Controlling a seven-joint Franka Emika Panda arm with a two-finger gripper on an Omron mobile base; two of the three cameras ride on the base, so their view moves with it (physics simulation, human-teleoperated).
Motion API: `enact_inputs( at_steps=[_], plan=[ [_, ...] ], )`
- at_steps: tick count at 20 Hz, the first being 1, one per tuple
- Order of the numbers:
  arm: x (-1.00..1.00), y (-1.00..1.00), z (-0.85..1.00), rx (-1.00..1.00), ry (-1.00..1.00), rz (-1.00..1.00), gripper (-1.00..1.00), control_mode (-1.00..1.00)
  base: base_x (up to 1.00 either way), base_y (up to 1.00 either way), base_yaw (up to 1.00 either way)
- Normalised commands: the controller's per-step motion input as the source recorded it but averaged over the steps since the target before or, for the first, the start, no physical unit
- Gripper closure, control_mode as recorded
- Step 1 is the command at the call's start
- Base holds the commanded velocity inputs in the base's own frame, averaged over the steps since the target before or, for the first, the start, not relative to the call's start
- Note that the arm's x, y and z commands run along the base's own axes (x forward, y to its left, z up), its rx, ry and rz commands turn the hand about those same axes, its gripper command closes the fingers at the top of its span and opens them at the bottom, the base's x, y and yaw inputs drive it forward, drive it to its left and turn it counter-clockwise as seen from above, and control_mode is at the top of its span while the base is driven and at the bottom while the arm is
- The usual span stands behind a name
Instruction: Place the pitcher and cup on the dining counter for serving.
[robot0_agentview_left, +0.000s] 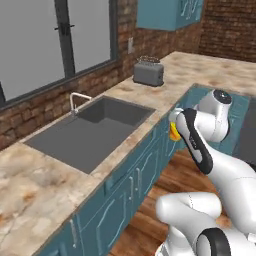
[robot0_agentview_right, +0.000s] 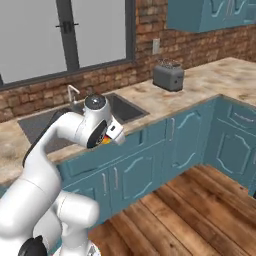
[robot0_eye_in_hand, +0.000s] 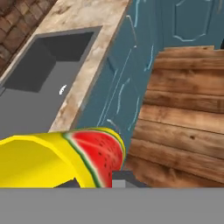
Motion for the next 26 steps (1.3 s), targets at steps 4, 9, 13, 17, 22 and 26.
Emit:
enact_inputs(
  at_steps=[4, 9, 13, 17, 22, 26],
  plan=[
    [0.0, 0.0, 0.0, 0.0, 0.0, 0.0, 1.0, 1.0, 0.0, -0.78, -0.73],
    [0.0, 0.0, 0.0, 0.0, 0.0, 0.0, 1.0, 1.0, 0.2, -0.76, -0.64],
    [0.0, 0.0, 0.0, 0.0, 0.0, 0.0, 1.0, 1.0, 0.62, -0.78, -0.49],
    [0.0, 0.0, 0.0, 0.0, 0.0, 0.0, 1.0, 1.0, 0.92, -0.83, -0.37],
    [0.0, 0.0, 0.0, 0.0, 0.0, 0.0, 1.0, 1.0, 0.98, -0.85, -0.36],
    [0.0, 0.0, 0.0, 0.0, 0.0, 0.0, 1.0, 1.0, 0.98, -0.92, -0.32]
  ],
)
